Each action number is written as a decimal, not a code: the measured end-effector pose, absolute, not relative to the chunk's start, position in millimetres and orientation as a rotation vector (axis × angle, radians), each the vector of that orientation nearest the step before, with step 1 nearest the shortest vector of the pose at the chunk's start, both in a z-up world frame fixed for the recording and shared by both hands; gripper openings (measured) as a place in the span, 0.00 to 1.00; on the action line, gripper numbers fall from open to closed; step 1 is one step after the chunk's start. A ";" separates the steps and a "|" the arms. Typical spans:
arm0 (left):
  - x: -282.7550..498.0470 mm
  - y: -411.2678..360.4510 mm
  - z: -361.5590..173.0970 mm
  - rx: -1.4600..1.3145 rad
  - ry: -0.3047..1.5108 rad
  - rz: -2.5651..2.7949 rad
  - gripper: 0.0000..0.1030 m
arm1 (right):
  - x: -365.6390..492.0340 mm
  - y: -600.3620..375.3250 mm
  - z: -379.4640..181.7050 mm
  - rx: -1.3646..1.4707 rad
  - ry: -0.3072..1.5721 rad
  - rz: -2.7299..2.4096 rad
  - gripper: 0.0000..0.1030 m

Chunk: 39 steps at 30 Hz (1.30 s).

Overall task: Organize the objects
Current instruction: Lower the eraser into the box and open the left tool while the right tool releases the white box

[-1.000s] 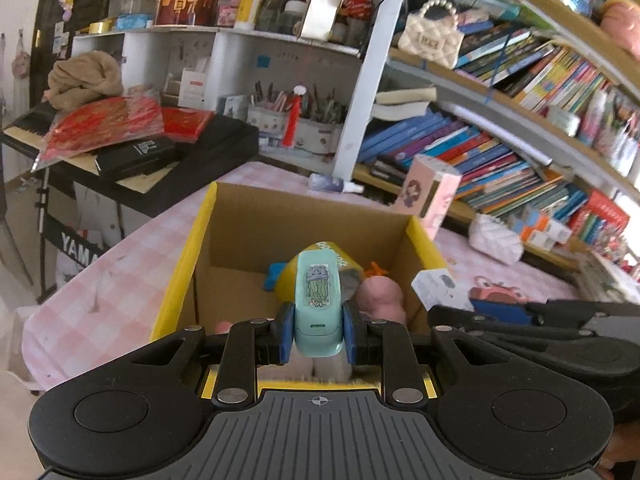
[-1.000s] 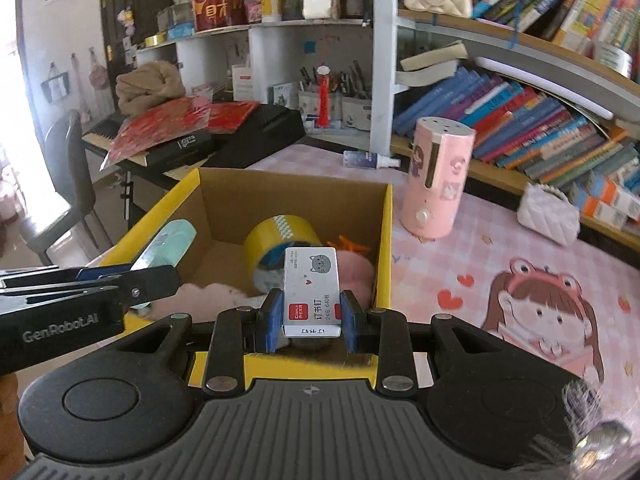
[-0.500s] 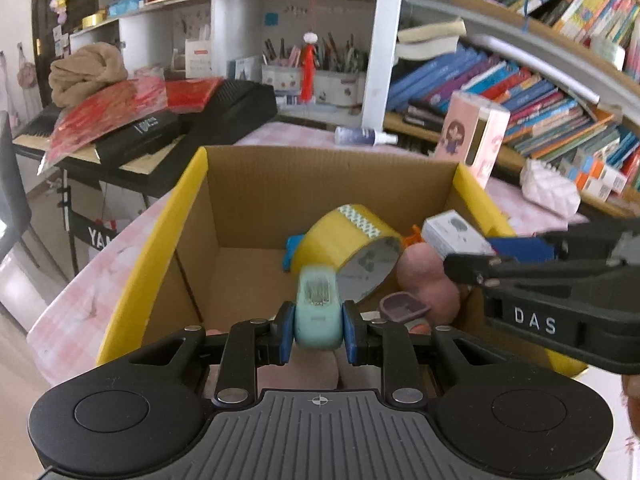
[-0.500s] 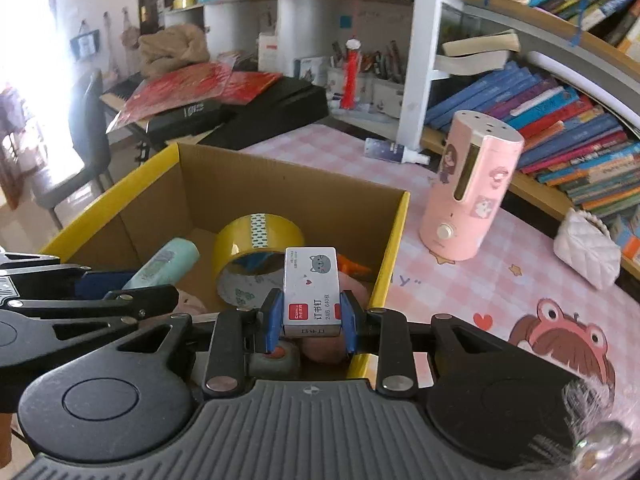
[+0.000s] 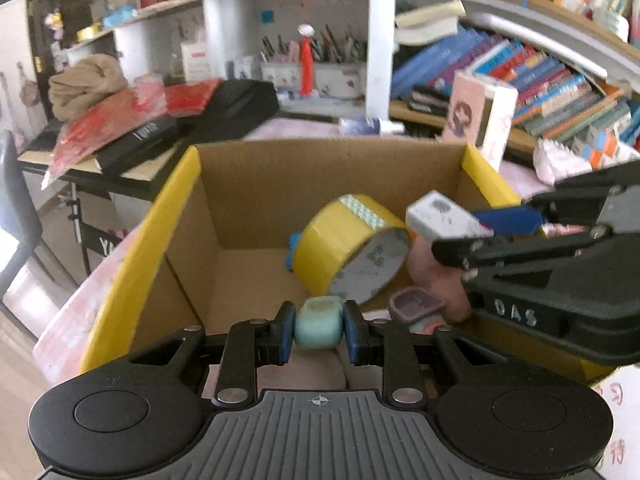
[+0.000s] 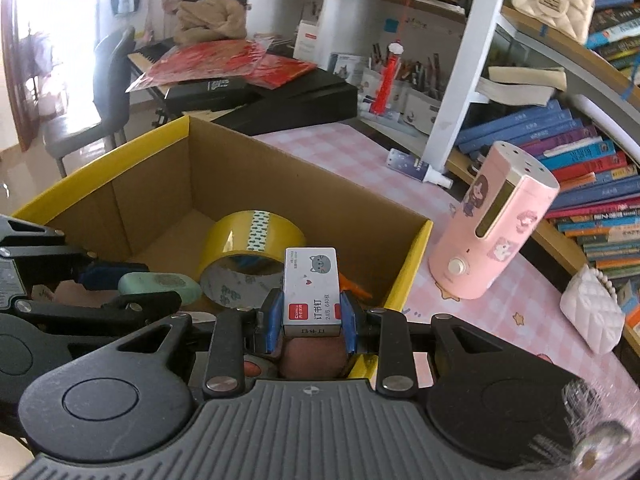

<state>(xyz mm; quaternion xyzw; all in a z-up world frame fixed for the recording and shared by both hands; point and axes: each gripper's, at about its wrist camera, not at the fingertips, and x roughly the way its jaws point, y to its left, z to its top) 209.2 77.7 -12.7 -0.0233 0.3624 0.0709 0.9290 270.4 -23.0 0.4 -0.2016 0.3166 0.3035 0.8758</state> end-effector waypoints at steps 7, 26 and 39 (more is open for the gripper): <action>196.7 85.2 -0.5 -0.094 0.679 0.159 0.46 | 271.3 -16.9 -3.4 -0.456 0.675 0.659 0.27; 158.0 94.6 19.6 -0.151 0.582 0.151 0.77 | 264.0 2.1 -18.8 -0.662 0.695 0.697 0.27; 126.3 106.0 27.8 -0.191 0.540 0.153 0.91 | 224.0 -21.0 4.6 -0.497 0.668 0.602 0.46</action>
